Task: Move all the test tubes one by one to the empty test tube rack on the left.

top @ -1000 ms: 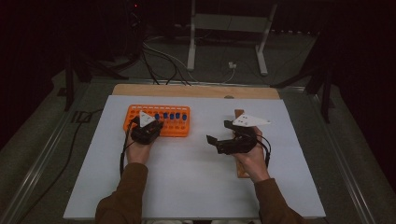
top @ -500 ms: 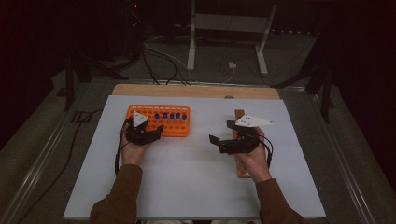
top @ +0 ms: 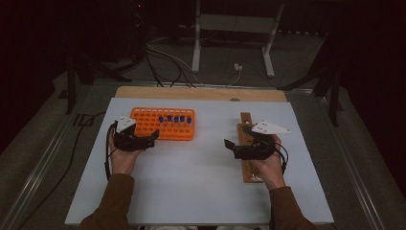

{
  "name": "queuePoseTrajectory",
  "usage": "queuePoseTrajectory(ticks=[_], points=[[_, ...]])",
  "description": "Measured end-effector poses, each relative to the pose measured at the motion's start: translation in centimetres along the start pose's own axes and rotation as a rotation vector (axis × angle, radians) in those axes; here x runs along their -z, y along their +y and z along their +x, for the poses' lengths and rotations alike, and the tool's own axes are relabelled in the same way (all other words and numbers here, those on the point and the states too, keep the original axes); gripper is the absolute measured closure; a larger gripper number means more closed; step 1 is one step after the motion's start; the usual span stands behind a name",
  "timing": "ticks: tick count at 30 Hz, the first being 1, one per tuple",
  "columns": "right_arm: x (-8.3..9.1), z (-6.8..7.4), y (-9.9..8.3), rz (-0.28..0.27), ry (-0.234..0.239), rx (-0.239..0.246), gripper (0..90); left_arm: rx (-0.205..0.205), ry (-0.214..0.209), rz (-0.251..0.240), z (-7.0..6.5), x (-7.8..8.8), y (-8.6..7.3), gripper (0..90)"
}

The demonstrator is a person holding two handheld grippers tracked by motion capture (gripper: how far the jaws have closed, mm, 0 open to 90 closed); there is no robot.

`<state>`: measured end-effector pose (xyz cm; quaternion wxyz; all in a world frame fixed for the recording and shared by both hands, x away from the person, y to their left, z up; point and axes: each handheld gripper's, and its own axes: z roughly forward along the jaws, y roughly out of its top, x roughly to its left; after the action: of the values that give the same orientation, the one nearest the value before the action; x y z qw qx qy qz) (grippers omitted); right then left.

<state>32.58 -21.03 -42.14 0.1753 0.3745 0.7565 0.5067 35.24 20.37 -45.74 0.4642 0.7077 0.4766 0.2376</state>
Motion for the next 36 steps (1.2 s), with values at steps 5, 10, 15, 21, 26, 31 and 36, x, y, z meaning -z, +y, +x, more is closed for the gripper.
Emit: queuePoseTrajectory(ticks=[5, 10, 15, 21, 26, 31, 36], points=[[0.9, -0.7, -0.5, -0.017, -0.022, -0.004, 8.2, -0.029, -0.024, -0.018, -0.1, 1.8, 0.2, 0.9], [1.9, -1.6, -1.2, -0.032, -0.043, -0.010, 8.1, -0.043, -0.029, -0.058, 0.0, 3.8, 0.2, 0.5], [3.1, -2.4, -1.9, -0.050, -0.059, -0.009, 5.4, -0.069, -0.029, -0.074, 0.2, 5.6, -0.2, 0.3], [4.5, -2.9, -2.9, -0.060, -0.078, 0.005, 3.0, -0.088, 0.009, -0.118, 0.6, 8.1, -1.4, 0.3], [5.8, -3.3, -3.9, -0.079, -0.101, -0.004, 2.8, -0.116, 0.037, -0.158, 0.4, 9.7, -2.3, 0.3], [6.6, -3.6, -5.0, -0.089, -0.118, -0.003, 2.4, -0.105, 0.049, -0.186, 0.4, 10.7, -3.1, 0.3], [7.2, -3.8, -6.0, -0.100, -0.129, -0.019, 2.3, -0.091, 0.056, -0.195, 0.7, 11.1, -3.7, 0.3]])
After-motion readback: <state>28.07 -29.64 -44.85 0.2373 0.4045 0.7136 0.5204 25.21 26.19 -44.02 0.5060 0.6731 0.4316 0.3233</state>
